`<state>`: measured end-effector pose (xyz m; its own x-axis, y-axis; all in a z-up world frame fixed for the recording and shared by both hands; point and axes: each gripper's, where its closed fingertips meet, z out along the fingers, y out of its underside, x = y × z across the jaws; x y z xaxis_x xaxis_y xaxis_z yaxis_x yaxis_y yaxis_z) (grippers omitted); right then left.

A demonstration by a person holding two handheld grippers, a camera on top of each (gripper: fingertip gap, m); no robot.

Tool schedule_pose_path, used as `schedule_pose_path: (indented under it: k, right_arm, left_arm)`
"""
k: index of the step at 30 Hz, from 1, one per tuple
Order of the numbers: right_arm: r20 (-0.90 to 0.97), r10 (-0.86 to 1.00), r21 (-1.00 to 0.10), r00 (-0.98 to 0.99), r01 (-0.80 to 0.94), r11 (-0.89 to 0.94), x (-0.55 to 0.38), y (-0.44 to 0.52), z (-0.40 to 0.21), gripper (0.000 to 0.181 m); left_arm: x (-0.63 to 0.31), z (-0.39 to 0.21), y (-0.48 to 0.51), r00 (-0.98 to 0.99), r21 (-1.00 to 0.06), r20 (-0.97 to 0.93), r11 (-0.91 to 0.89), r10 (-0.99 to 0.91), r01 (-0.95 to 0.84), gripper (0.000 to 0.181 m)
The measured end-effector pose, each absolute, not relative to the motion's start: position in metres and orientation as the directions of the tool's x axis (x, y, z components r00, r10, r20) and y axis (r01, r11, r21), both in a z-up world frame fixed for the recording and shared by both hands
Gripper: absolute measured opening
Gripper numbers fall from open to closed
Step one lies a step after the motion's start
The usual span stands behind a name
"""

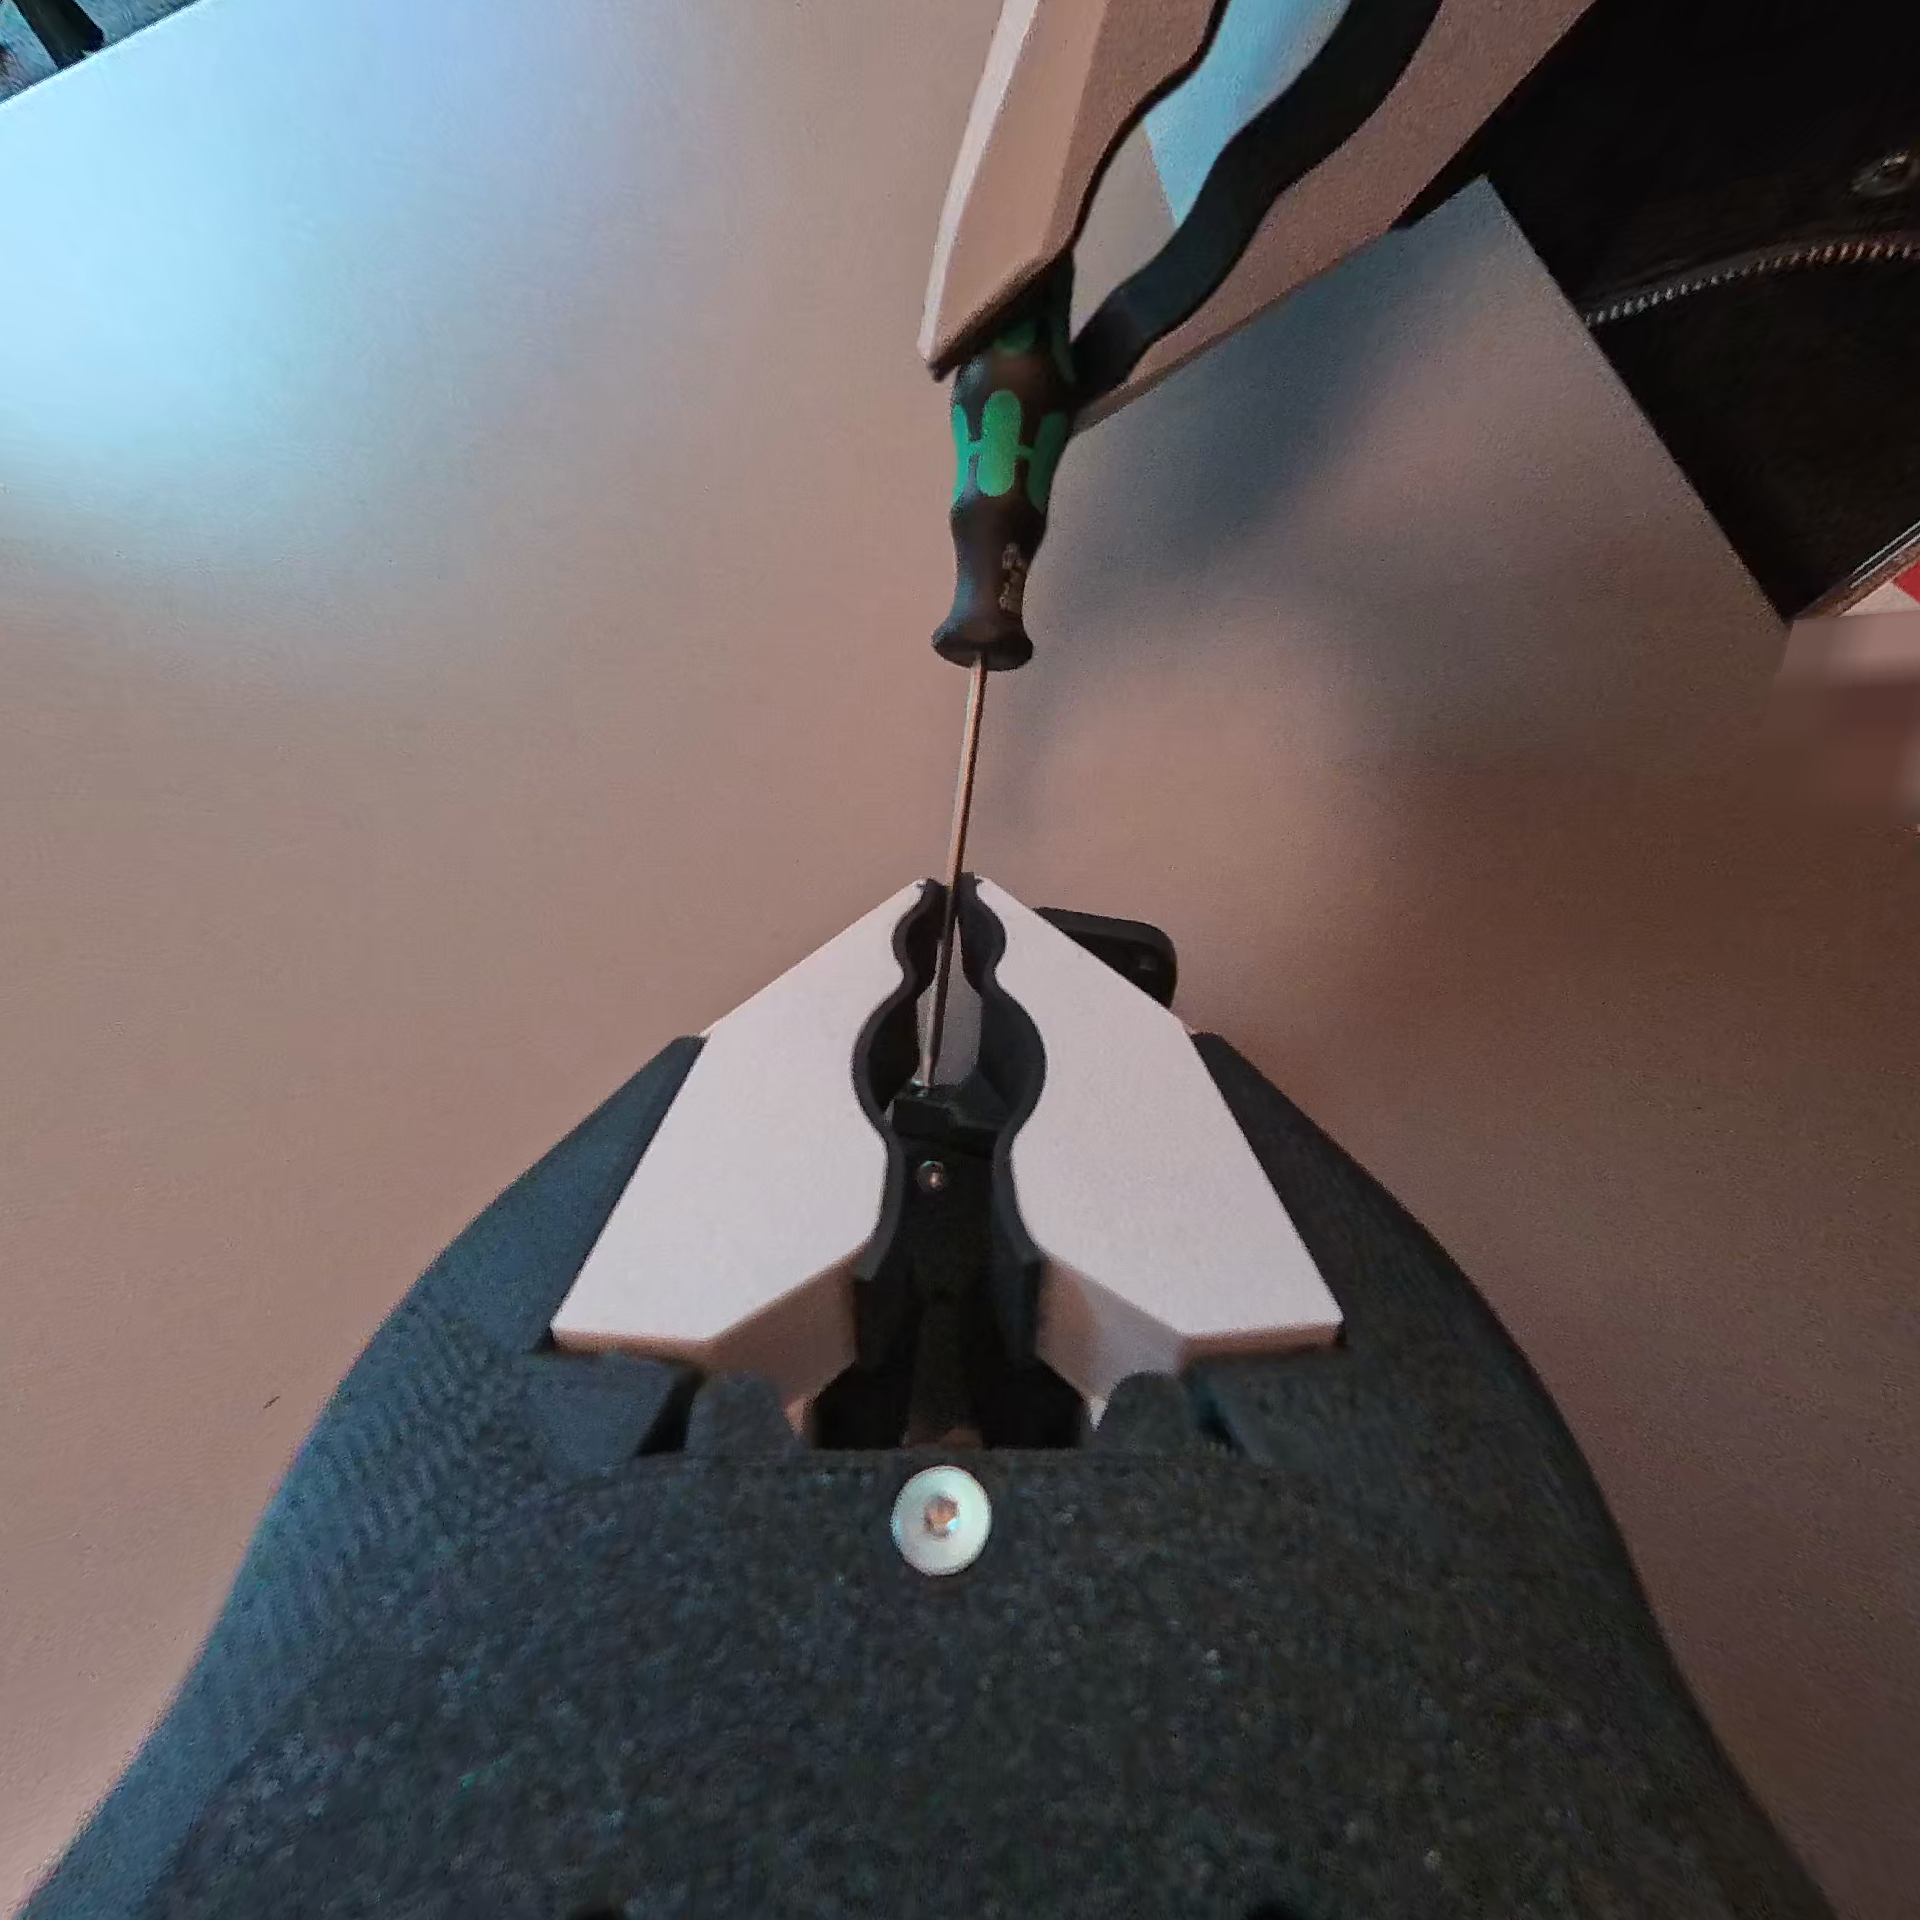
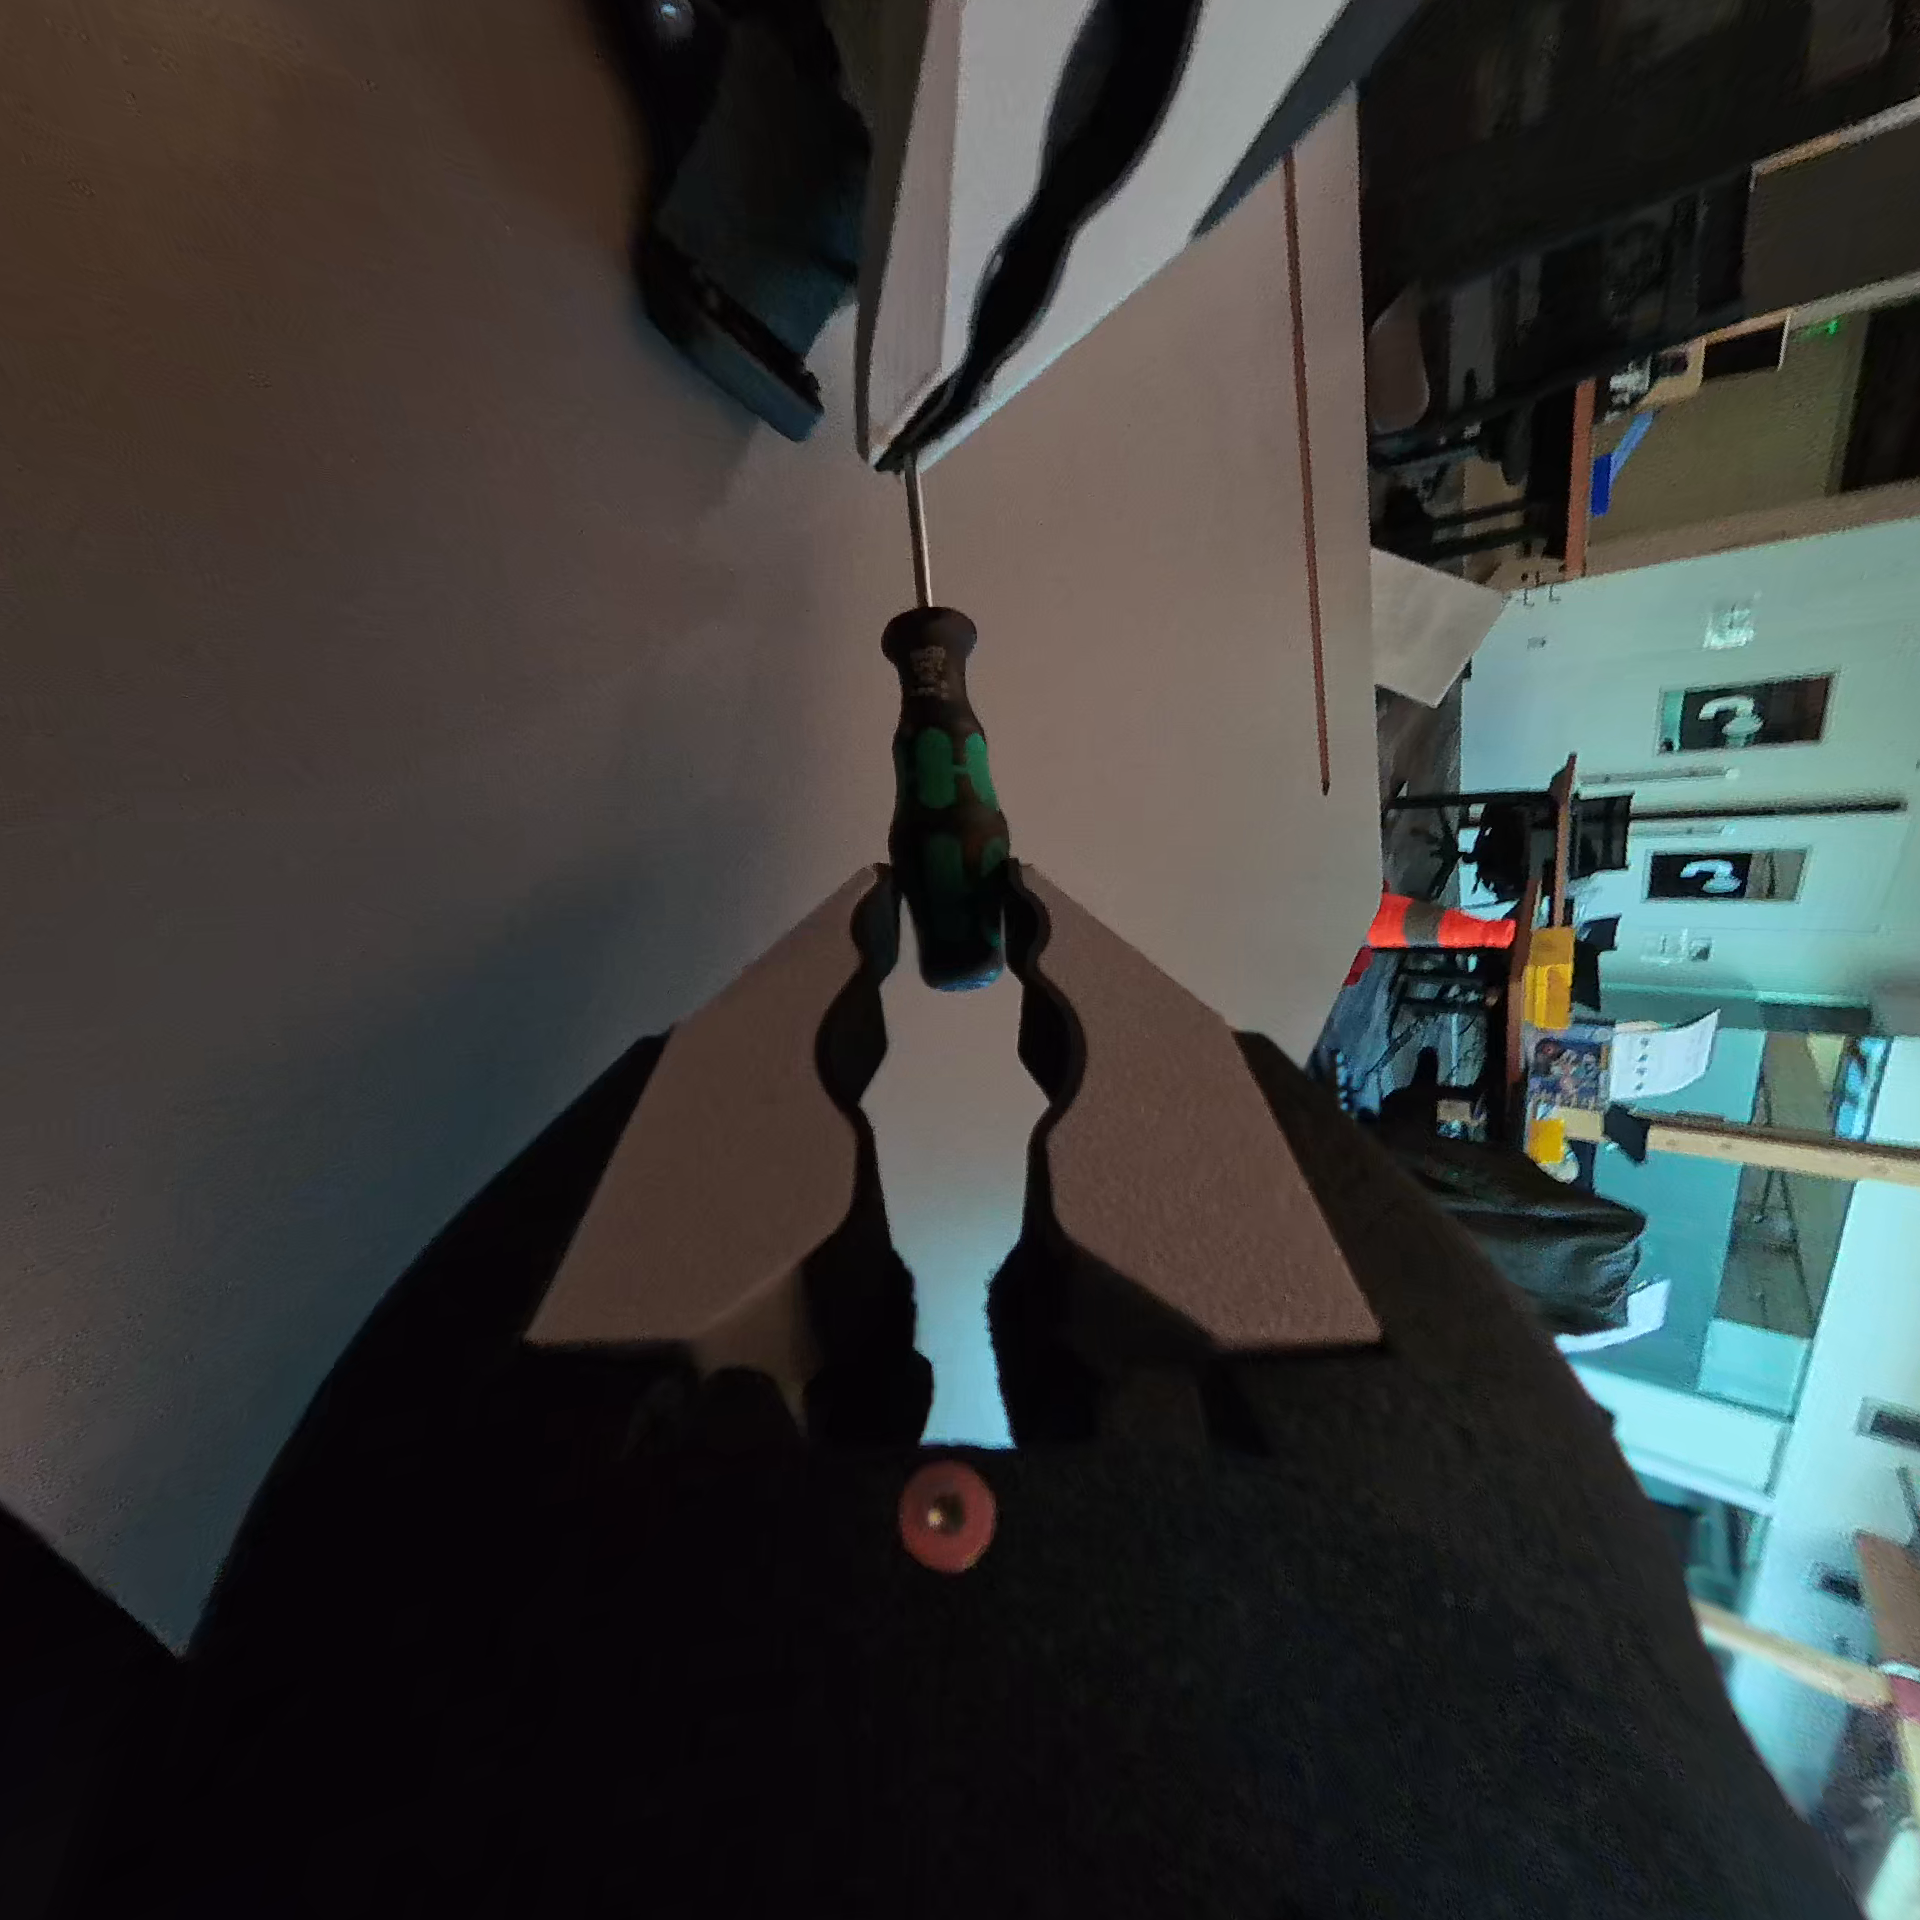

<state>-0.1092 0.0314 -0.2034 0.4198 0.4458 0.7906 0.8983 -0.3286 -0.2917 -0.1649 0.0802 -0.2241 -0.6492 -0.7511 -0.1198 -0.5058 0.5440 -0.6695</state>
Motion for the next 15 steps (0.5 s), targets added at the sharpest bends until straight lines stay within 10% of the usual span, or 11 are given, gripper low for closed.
schedule_pose_path:
  k: [4, 8, 12, 15]
  right_arm:
    - [0.615, 0.399, -0.552, 0.681, 0.732, -0.399, -0.111, 0.03, -0.2, 0.042]
    - [-0.062, 0.314, -0.804, 0.947, 0.139, -0.578, -0.104, 0.026, -0.191, 0.073]
    - [-0.878, 0.109, -0.383, 0.465, -0.548, -0.744, -0.111, 0.029, -0.183, 0.051]
    - [-0.933, -0.006, -0.196, 0.36, -0.521, -0.831, -0.132, 0.02, -0.207, 0.05]
  left_arm:
    - [-0.164, -0.222, 0.08, -0.643, -0.694, -0.133, 0.534, -0.754, -0.483, 0.003]
    - [-0.167, -0.221, 0.078, -0.654, -0.704, -0.13, 0.534, -0.745, -0.469, 0.003]
    - [-0.167, -0.22, 0.076, -0.658, -0.709, -0.133, 0.535, -0.741, -0.459, 0.003]
    - [-0.167, -0.22, 0.076, -0.659, -0.705, -0.143, 0.543, -0.739, -0.456, 0.003]
